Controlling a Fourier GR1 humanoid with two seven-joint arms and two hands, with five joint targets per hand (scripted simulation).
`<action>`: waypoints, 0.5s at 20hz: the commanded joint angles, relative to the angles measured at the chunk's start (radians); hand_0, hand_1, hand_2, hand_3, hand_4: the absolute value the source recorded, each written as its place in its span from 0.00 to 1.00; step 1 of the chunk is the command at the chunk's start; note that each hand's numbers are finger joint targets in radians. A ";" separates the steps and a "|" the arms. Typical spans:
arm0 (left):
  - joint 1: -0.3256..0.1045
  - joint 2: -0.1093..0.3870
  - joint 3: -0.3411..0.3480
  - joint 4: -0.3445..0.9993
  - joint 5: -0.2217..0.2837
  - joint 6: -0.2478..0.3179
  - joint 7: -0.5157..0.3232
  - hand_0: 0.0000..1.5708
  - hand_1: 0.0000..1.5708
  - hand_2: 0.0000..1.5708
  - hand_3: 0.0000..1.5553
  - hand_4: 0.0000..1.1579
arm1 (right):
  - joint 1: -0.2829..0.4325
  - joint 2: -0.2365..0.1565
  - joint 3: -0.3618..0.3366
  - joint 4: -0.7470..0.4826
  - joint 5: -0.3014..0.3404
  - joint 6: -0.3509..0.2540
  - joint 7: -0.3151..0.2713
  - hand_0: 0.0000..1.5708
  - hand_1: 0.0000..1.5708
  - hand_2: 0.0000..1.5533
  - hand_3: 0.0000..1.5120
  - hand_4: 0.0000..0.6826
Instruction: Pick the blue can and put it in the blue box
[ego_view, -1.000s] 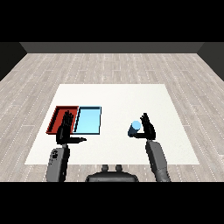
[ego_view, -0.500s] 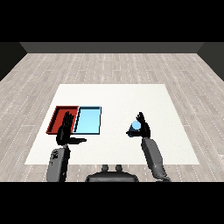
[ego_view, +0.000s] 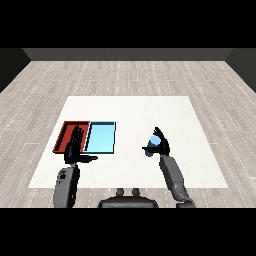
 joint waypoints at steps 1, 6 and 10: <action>0.070 0.021 0.000 -0.078 0.012 -0.021 0.034 0.00 0.00 0.00 0.00 0.00 | -0.002 0.004 -0.022 0.020 0.021 -0.080 -0.045 0.96 0.96 0.97 0.96 0.88; 0.049 -0.021 -0.030 -0.069 -0.007 0.008 0.023 0.00 0.00 0.00 0.00 0.00 | -0.029 0.004 0.107 -0.027 0.020 -0.172 0.021 0.98 0.98 0.96 0.96 0.87; 0.096 -0.041 -0.070 -0.066 -0.057 0.007 -0.046 0.00 0.00 0.00 0.00 0.00 | 0.040 0.004 0.149 -0.171 0.065 -0.195 0.127 0.96 0.96 0.95 0.95 0.89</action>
